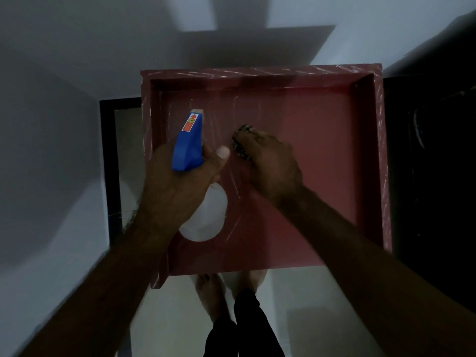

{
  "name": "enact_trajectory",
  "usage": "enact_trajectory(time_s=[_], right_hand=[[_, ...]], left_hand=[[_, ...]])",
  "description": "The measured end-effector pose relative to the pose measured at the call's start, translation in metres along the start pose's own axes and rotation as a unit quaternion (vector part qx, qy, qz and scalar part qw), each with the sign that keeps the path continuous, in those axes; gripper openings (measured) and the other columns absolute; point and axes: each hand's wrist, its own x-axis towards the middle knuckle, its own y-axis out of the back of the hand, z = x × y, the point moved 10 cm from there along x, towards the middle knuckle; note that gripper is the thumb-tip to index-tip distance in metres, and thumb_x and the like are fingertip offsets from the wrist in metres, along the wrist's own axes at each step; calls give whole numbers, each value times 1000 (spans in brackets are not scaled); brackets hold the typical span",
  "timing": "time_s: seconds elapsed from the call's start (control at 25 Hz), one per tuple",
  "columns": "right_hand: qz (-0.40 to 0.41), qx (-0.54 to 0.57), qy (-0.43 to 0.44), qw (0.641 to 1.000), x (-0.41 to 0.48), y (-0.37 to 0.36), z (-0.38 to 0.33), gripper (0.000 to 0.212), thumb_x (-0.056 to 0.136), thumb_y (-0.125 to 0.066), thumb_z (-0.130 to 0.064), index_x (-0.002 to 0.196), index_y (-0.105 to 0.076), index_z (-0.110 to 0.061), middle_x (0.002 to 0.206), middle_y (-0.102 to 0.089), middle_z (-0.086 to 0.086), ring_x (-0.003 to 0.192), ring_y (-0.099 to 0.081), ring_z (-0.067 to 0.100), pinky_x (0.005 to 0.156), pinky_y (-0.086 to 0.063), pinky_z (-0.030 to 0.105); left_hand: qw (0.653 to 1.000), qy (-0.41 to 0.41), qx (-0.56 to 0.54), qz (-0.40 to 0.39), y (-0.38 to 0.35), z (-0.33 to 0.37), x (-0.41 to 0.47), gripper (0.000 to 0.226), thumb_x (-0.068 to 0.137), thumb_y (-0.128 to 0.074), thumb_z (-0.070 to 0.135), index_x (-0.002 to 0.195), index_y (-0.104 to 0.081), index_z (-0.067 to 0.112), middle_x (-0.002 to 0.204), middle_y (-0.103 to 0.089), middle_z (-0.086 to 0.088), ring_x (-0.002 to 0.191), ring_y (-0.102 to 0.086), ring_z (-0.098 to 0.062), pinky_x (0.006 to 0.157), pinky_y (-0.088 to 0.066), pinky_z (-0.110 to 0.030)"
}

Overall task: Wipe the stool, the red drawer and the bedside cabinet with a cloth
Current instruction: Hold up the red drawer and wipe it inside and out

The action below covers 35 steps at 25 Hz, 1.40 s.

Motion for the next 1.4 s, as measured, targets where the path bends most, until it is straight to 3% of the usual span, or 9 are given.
enact_trajectory(time_s=[0.24,0.36,0.48,0.68,0.88,1.04,1.12,1.32,1.4], right_hand=[[66,2,-97,993,12,16,47,53,83,-60,-1,133,-61,-18,136,-65,6,121,-61,30,87,-56,49],[33,0,-28,999,11,6,2,58,85,-67,-5,141,-60,-14,145,-61,12,131,-58,35,89,-51,49],[14,-2,22,1000,13,5,1,60,82,-67,-9,141,-60,-13,143,-63,13,128,-60,36,91,-53,50],[81,9,-110,991,24,20,61,59,83,-63,-2,140,-60,-18,142,-63,8,125,-61,32,96,-54,53],[3,12,-22,1000,29,4,4,71,78,-68,0,146,-56,-15,151,-55,13,136,-53,36,97,-48,52],[80,15,-77,994,34,22,48,65,78,-63,2,141,-60,-13,139,-65,11,123,-62,36,94,-55,51],[109,17,-98,989,36,26,57,60,79,-64,2,137,-63,-12,132,-68,11,117,-64,35,92,-56,49],[62,20,-35,997,48,11,14,72,76,-66,5,145,-57,-15,143,-62,11,128,-59,34,94,-53,48],[63,24,-35,997,49,15,24,70,76,-66,3,143,-58,-16,137,-65,10,122,-61,35,90,-55,49]], left_hand=[[1000,5,-19,0,4,1,4,20,86,-75,34,70,-63,36,76,-67,-7,72,-70,-30,71,-61,-35],[1000,11,-20,-3,3,3,7,20,83,-74,39,67,-65,45,75,-69,-2,71,-70,-29,71,-60,-33],[1000,12,-11,8,5,1,8,20,85,-74,36,72,-60,31,75,-69,-4,71,-70,-28,70,-60,-30],[1000,14,-16,6,6,-2,11,16,84,-75,37,71,-65,38,78,-69,-10,72,-71,-30,72,-61,-36],[1000,15,-18,7,6,-1,14,18,81,-74,38,73,-60,30,71,-71,3,68,-69,-24,68,-58,-23],[1000,10,-20,4,5,2,15,16,82,-73,40,69,-65,42,77,-68,-8,70,-70,-29,71,-60,-33],[1000,5,-14,9,6,2,18,19,85,-75,35,71,-63,34,75,-67,-11,70,-70,-31,70,-60,-35],[1000,7,-14,1,4,6,20,28,87,-74,34,66,-65,51,78,-69,-8,71,-71,-29,72,-61,-35],[1000,4,-15,2,5,7,21,26,86,-74,36,66,-65,50,77,-69,-9,70,-71,-30,73,-61,-38]])
